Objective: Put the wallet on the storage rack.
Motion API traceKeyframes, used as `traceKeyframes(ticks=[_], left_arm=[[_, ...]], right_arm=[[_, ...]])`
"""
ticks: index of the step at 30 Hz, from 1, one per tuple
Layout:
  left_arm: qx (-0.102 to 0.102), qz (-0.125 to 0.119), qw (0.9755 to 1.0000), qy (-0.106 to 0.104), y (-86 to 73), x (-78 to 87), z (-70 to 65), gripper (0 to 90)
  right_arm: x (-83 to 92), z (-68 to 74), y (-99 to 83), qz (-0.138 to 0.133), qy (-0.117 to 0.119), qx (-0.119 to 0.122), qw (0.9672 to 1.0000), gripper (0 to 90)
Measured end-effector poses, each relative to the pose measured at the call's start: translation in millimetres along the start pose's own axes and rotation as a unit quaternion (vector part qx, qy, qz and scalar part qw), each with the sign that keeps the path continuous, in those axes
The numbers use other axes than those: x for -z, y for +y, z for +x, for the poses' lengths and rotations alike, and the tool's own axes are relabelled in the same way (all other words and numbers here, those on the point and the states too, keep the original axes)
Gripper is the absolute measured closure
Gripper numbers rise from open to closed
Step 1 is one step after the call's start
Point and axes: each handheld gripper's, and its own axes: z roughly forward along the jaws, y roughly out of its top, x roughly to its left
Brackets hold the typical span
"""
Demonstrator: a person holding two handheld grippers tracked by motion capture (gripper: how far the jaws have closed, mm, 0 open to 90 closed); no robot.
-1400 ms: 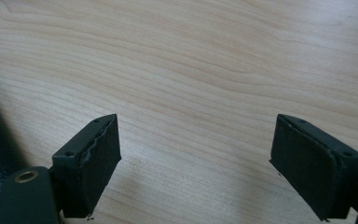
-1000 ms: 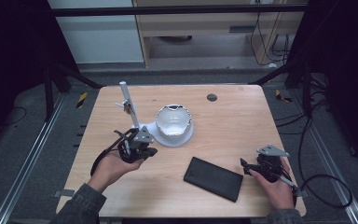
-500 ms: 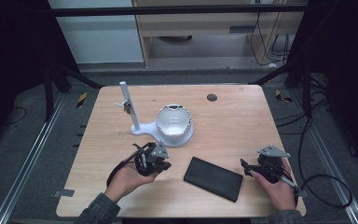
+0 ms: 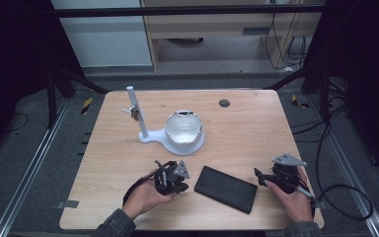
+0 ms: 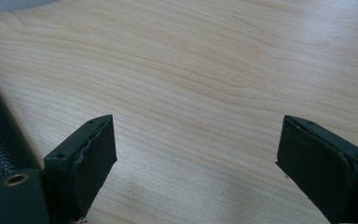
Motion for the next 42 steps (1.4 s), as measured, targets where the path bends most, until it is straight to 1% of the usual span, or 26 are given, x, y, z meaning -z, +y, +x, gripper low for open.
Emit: traceKeyframes(ticks=[3,12,15,17,19,26,28,32,37,42], left_arm=[[-0.002,0.007,1.0000,-0.005,1.9,-8.1,-0.4,90.0],[-0.001,0.015,0.9999,-0.007,3.3,-16.9,1.2,90.0],[-0.004,0.021,0.9997,-0.010,4.6,-21.6,1.7,90.0],[-0.003,0.018,0.9998,-0.010,4.9,-23.4,1.8,90.0],[-0.004,0.022,0.9997,-0.011,5.7,-24.7,2.1,90.0],[-0.004,0.020,0.9997,-0.011,6.6,-26.2,1.4,90.0],[-0.005,0.021,0.9997,-0.013,6.8,-26.7,1.3,90.0],[-0.004,0.019,0.9997,-0.011,6.9,-27.0,1.7,90.0],[-0.004,0.016,0.9997,-0.016,7.4,-27.6,1.3,90.0],[-0.004,0.015,0.9998,-0.016,7.5,-27.9,0.8,90.0]], right_arm=[[-0.5,0.0,-0.1,0.001,0.001,0.001,1.0000,11.8],[-0.6,0.7,-0.2,0.002,0.004,0.003,1.0000,11.7],[-0.8,0.4,-0.2,0.001,0.003,0.004,1.0000,11.7],[-0.5,0.0,-0.2,0.000,0.003,0.003,1.0000,11.7],[-0.2,0.0,-0.1,0.000,0.004,0.001,1.0000,11.7],[0.0,0.1,-0.1,0.000,0.005,0.001,1.0000,11.7],[0.4,0.4,0.1,0.000,0.006,-0.002,1.0000,11.7],[0.4,-0.1,0.1,0.000,0.005,-0.002,1.0000,11.7],[0.4,0.3,0.1,0.000,0.006,-0.002,1.0000,11.7],[0.6,0.2,0.2,-0.001,0.006,-0.001,1.0000,11.7]])
